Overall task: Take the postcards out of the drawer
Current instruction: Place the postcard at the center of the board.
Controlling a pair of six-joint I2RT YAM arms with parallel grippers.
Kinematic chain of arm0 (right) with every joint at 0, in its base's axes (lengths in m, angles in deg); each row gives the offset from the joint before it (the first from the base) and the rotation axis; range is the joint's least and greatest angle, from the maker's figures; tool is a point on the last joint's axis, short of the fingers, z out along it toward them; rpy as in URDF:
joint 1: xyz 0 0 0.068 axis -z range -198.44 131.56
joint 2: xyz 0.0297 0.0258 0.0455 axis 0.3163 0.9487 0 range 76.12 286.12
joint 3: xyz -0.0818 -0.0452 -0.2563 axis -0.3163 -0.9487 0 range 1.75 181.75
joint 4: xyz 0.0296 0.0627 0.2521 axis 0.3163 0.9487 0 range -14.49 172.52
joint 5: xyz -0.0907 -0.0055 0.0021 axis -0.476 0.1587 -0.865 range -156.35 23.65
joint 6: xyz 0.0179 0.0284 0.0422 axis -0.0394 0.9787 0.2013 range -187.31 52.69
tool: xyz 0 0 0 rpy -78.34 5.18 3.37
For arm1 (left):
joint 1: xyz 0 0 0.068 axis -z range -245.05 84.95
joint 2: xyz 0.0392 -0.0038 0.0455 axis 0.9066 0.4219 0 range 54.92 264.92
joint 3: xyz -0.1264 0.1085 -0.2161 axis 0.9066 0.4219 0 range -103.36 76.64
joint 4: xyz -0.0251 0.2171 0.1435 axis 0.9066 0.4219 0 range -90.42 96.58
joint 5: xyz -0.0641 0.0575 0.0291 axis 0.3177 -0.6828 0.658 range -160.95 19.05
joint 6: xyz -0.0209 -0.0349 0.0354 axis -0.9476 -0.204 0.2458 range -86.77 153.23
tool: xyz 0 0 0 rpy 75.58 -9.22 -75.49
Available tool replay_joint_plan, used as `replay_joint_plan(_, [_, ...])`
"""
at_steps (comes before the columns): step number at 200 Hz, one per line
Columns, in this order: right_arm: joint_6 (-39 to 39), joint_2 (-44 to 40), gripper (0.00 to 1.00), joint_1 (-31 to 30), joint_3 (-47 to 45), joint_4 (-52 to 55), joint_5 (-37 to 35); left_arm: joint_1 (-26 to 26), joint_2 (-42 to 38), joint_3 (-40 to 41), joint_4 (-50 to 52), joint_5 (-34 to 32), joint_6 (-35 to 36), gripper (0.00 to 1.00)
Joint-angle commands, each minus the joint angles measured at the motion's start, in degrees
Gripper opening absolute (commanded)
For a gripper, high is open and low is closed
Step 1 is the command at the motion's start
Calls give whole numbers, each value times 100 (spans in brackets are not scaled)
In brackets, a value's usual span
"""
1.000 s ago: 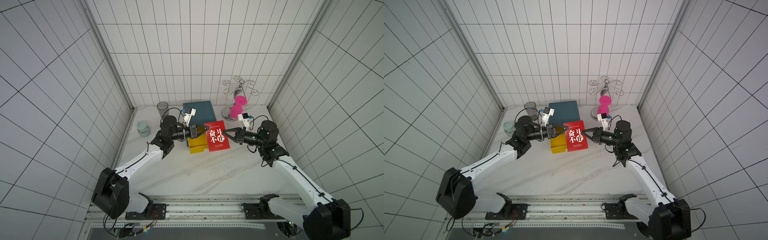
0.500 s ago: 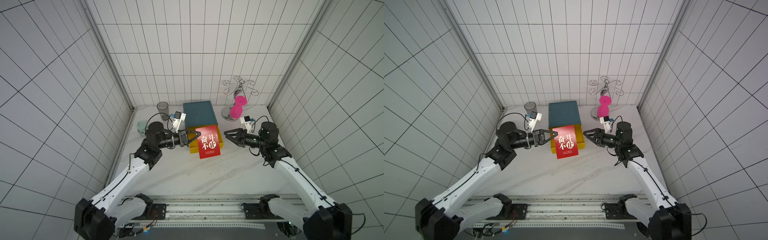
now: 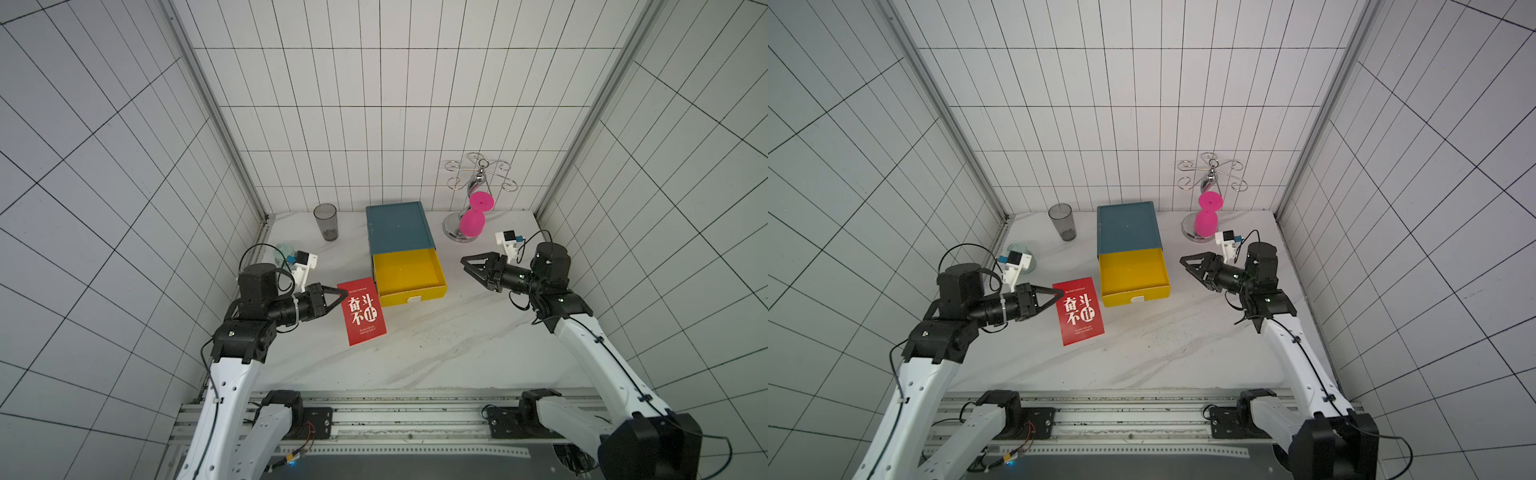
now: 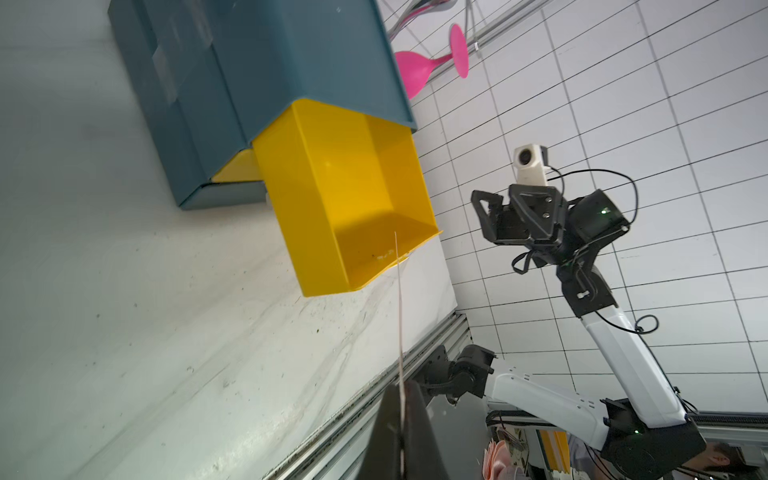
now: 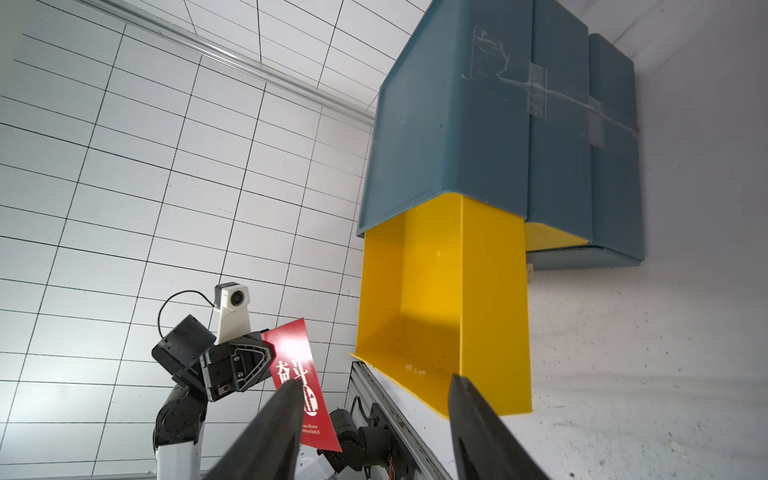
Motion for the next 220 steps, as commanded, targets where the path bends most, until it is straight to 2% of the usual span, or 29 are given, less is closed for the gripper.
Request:
replay_joint_plan(1, [-34,-167,59,167,17,-23,171,-20,107,216,812,-371,492,1])
replay_joint_plan(39, [-70,-168,59,299,-110,-30,248,51,467,721,674,-484,608,1])
replay_joint_plan(67, [-95,-118,59,352,-125,-23,278,430,866,991,225,-794,511,0])
replay_joint_plan(136, [-151,-134,59,449,-261,-14,353,850,2467,591,119,-1296,1017,0])
replay_joint_plan(220, [-209,-165,59,502,-389,11,369,946,3133,733,-363,-1450,1108,0])
